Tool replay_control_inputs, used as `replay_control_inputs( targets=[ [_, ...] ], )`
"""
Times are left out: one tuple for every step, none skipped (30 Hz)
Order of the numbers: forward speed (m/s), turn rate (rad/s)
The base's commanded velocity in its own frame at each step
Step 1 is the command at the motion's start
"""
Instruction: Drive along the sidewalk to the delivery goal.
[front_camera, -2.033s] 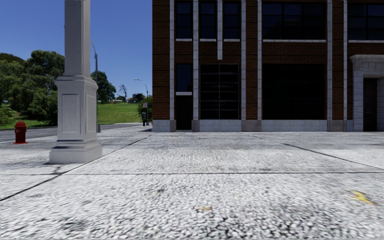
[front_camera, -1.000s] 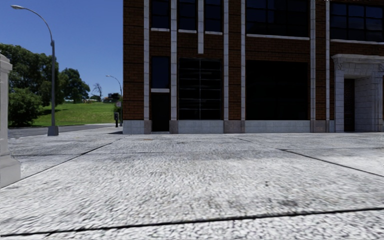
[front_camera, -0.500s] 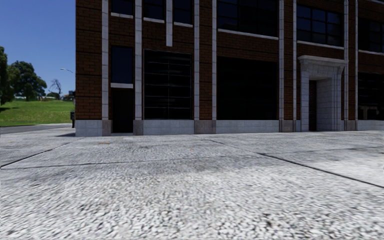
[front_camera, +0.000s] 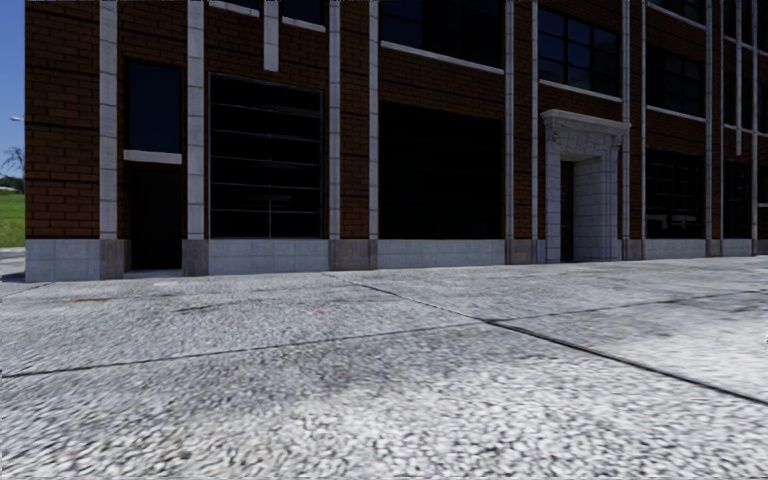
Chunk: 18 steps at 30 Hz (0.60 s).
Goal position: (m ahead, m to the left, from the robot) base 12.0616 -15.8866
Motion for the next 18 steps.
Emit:
replay_control_inputs(
  targets=[
    [1.89, -0.44],
    [1.88, -0.44],
    [1.88, -0.45],
    [1.88, -0.47],
    [1.88, -0.51],
    [1.88, -0.53],
    [1.88, -0.54],
    [1.88, -0.54],
    [1.88, -0.54],
    [1.88, -0.54],
    [1.88, -0.54],
    [1.88, -0.54],
    [1.88, -0.55],
    [1.88, -0.55],
    [1.88, -0.55],
    [1.87, -0.55],
    [1.87, -0.55],
    [1.87, -0.55]
  ],
)
